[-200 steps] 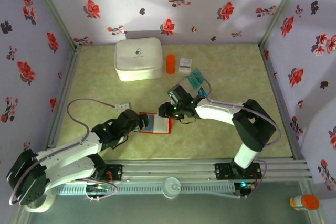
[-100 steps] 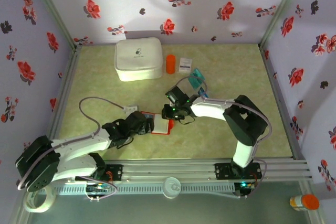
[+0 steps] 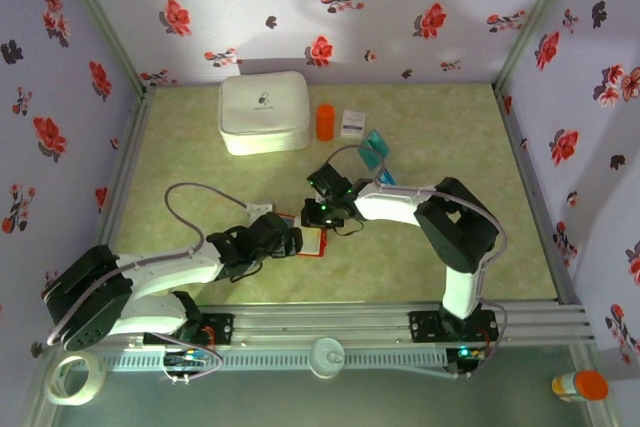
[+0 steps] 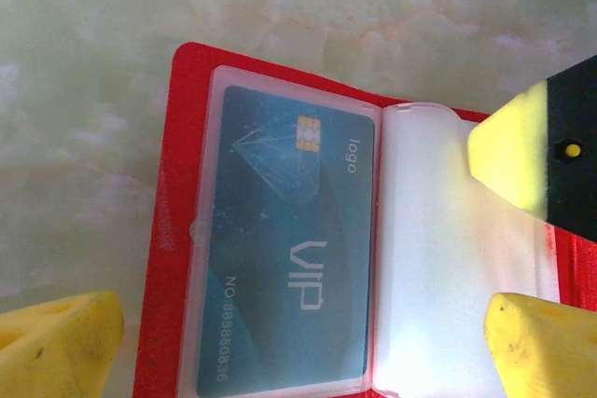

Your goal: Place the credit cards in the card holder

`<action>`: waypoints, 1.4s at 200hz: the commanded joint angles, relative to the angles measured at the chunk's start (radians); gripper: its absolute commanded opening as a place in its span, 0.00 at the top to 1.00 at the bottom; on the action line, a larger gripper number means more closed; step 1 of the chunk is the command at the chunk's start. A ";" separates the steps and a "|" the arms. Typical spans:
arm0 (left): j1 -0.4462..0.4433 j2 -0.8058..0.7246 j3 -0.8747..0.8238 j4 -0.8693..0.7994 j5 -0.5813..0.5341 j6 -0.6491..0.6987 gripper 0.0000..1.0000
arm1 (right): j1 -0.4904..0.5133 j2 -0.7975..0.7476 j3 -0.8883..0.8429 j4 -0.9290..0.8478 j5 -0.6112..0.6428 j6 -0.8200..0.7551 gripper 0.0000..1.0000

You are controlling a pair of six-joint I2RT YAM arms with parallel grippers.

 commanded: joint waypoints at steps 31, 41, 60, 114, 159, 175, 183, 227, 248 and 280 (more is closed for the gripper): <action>-0.013 0.032 0.005 0.029 0.002 0.031 0.00 | 0.009 0.024 0.027 -0.005 -0.021 0.007 0.81; -0.013 0.041 0.003 0.032 0.001 0.033 0.00 | 0.009 0.023 0.027 -0.002 -0.022 0.011 0.81; -0.013 0.060 0.001 0.037 0.001 0.036 0.00 | 0.009 0.022 0.028 0.002 -0.023 0.016 0.81; -0.013 0.090 -0.019 0.060 0.000 0.032 0.05 | 0.009 0.016 0.031 0.004 -0.023 0.022 0.80; -0.015 0.073 -0.022 0.062 0.000 0.026 0.03 | 0.006 -0.065 0.050 -0.084 0.047 -0.021 0.80; -0.014 0.066 -0.023 0.065 -0.001 0.027 0.02 | 0.013 -0.105 0.040 -0.099 0.083 -0.013 0.80; -0.015 0.062 -0.024 0.068 -0.001 0.025 0.02 | 0.021 -0.121 0.034 -0.099 0.105 -0.003 0.80; -0.016 0.038 -0.033 0.069 -0.001 0.025 0.02 | 0.095 -0.125 -0.006 -0.048 0.207 0.126 0.80; -0.015 0.024 -0.037 0.067 -0.001 0.025 0.02 | 0.118 -0.101 -0.054 0.021 0.249 0.207 0.81; -0.016 0.017 -0.040 0.061 -0.003 0.027 0.02 | 0.117 -0.123 -0.128 0.060 0.333 0.241 0.84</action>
